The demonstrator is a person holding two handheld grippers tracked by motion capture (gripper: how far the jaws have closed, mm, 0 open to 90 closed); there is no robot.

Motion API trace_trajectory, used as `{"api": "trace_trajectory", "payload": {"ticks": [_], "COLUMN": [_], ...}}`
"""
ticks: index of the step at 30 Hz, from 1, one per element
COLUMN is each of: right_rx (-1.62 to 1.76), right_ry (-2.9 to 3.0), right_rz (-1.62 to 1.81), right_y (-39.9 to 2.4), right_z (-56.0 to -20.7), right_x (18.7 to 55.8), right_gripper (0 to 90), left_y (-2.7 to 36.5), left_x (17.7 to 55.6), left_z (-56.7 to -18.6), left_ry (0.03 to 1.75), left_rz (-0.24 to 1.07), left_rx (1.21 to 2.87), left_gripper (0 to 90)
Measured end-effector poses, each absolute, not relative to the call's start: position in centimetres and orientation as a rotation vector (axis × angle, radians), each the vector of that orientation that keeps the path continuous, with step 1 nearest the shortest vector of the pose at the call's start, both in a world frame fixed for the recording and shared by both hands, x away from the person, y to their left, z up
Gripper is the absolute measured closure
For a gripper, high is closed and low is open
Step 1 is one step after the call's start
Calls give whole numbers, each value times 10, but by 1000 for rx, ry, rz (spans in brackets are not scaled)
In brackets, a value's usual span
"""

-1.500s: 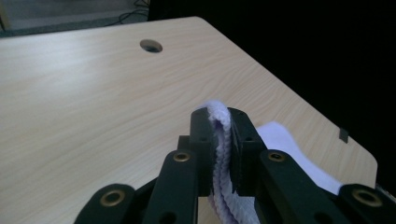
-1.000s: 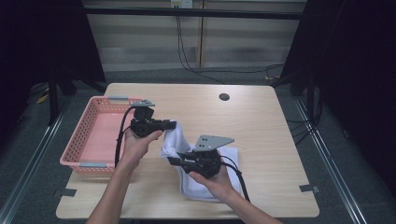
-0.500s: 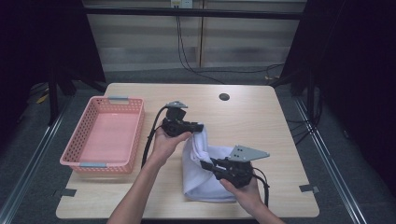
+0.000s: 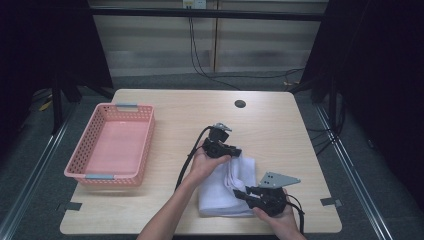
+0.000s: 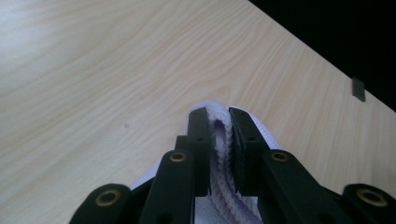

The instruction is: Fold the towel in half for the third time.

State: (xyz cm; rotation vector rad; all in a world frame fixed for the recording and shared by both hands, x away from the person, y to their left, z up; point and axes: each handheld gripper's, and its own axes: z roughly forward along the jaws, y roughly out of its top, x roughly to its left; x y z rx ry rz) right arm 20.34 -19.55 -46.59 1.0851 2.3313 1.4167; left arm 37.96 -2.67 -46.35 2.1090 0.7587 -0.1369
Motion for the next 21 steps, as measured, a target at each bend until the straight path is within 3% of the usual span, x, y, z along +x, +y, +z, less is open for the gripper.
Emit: {"api": "trace_trajectory", "payload": {"ticks": [7,14,18,21], "right_rx": [1121,1175,1189,1198], "right_ry": [2372,2362,2305,2264], "right_rz": [1348,1337,1382,1406], "right_y": [-216,-228,-237,-241], "right_z": [-472,-466,-457,-448], "right_x": [193,192,196,206], "right_gripper": [680,364,316,301], "left_y": [-46,-47,-32,-13], "left_x": [377,374,370,365], "left_z": [-470,-457,-445,-439], "left_ry": [749,716,716,719], "left_rz": [-167,-148,-104,-70], "left_rx": [2113,2077,2045,2042], "left_gripper": [714,472,390,380]}}
